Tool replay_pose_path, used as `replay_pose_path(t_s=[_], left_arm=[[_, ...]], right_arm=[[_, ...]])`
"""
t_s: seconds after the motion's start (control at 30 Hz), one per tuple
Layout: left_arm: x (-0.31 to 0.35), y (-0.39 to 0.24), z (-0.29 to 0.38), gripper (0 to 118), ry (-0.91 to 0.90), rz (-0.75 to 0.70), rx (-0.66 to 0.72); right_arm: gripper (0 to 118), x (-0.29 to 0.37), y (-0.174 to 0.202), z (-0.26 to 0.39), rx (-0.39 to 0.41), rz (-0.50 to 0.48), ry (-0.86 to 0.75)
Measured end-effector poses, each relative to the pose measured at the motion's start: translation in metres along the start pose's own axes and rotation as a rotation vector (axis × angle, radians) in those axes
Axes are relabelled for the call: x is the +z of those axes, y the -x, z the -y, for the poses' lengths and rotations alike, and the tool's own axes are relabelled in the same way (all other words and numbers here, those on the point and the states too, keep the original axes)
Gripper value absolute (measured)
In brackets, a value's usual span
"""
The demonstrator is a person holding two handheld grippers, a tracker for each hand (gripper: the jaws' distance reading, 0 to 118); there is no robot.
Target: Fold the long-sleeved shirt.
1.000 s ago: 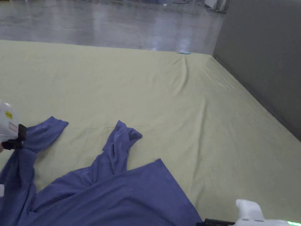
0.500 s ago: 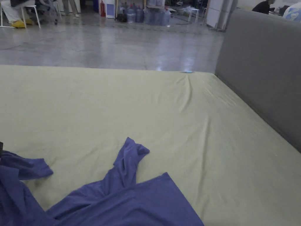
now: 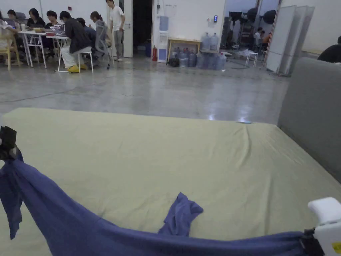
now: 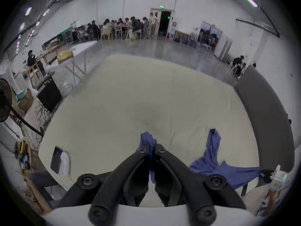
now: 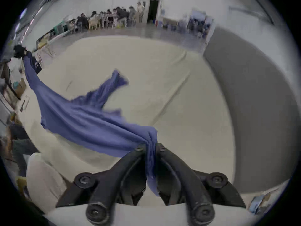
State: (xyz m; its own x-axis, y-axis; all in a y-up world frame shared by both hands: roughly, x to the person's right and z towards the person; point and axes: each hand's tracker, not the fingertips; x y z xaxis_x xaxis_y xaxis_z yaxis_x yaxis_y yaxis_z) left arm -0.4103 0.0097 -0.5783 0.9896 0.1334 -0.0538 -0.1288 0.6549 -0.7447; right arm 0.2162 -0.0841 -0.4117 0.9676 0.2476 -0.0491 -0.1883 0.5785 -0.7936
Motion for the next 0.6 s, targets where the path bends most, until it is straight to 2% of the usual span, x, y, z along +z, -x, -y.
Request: replay_pose_path(t_s=[0.1, 0.2, 0.3, 0.53, 0.6], left_arm=[[0.002, 0.003, -0.043, 0, -0.065, -0.002, 0.029], [0.005, -0.002, -0.08, 0, -0.114, 0.049, 0.1], [0.005, -0.013, -0.121, 0, -0.143, 0.031, 0.102], [0.017, -0.041, -0.207, 0, -0.25, 0.017, 0.177], [0.022, -0.049, -0.229, 0, -0.286, 0.026, 0.204]], right_arm=[[5, 0.019, -0.019, -0.07, 0.054, 0.097, -0.078], [5, 0.031, -0.038, -0.135, 0.055, 0.172, -0.147], [5, 0.038, -0.054, -0.196, 0.064, 0.225, -0.186], [5, 0.047, -0.089, -0.322, 0.027, 0.347, -0.23], [5, 0.056, -0.101, -0.351, -0.011, 0.379, -0.258]])
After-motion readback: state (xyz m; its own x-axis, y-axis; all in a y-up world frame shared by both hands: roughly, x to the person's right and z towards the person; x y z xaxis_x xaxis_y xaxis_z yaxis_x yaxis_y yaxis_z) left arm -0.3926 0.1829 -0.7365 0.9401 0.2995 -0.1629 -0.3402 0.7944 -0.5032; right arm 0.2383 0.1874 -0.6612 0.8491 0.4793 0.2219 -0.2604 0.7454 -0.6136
